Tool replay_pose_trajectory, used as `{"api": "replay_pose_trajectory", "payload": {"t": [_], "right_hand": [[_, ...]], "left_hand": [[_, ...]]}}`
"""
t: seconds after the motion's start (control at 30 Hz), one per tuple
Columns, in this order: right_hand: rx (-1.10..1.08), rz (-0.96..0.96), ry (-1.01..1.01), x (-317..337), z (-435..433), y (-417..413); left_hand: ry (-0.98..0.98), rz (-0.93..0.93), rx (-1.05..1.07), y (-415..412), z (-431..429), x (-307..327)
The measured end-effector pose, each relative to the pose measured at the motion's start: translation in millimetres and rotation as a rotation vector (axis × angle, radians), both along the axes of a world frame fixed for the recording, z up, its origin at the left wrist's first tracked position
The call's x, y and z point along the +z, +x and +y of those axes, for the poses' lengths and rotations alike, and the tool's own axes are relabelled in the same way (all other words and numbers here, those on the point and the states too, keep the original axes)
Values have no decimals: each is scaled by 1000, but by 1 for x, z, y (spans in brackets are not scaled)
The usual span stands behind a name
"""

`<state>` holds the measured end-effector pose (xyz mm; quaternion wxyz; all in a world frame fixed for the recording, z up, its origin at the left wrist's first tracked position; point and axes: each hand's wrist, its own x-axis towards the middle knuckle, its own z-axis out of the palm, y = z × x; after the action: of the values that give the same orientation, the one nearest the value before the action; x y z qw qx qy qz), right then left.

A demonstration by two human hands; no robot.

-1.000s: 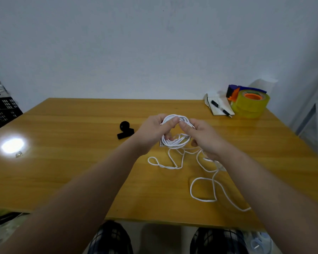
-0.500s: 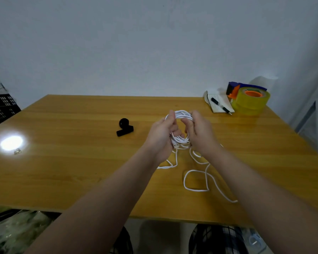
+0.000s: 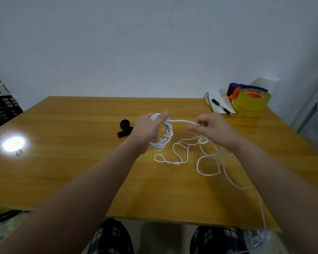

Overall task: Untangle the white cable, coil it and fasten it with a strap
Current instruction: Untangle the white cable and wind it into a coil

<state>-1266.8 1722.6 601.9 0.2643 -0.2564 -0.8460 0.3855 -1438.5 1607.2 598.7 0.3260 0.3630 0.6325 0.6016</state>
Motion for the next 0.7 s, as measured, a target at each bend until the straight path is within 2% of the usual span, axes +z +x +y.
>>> {"api": "replay_pose_trajectory", "payload": {"t": [0.1, 0.23, 0.3, 0.37, 0.43, 0.53, 0.63, 0.7], "right_hand": [[-224, 12, 228, 0, 8, -5], [-340, -253, 401, -13, 2, -15], [-303, -269, 532, -18, 0, -15], [-231, -228, 584, -23, 0, -13], [-164, -157, 517, -30, -2, -8], [-140, 1, 335, -40, -2, 5], [-181, 120, 233, -46, -3, 13], [-213, 306, -6, -39, -8, 11]], "left_hand": [[-87, 83, -167, 8, -5, -1], [-155, 81, -405, 22, -10, 9], [-115, 48, -342, 20, -9, 11], [-29, -15, -160, 9, -6, 11], [17, -41, 18, -6, -1, 10], [85, -181, 230, -27, 1, 14], [83, -140, 317, -34, 2, 10], [47, -153, 326, -30, 6, 0]]}}
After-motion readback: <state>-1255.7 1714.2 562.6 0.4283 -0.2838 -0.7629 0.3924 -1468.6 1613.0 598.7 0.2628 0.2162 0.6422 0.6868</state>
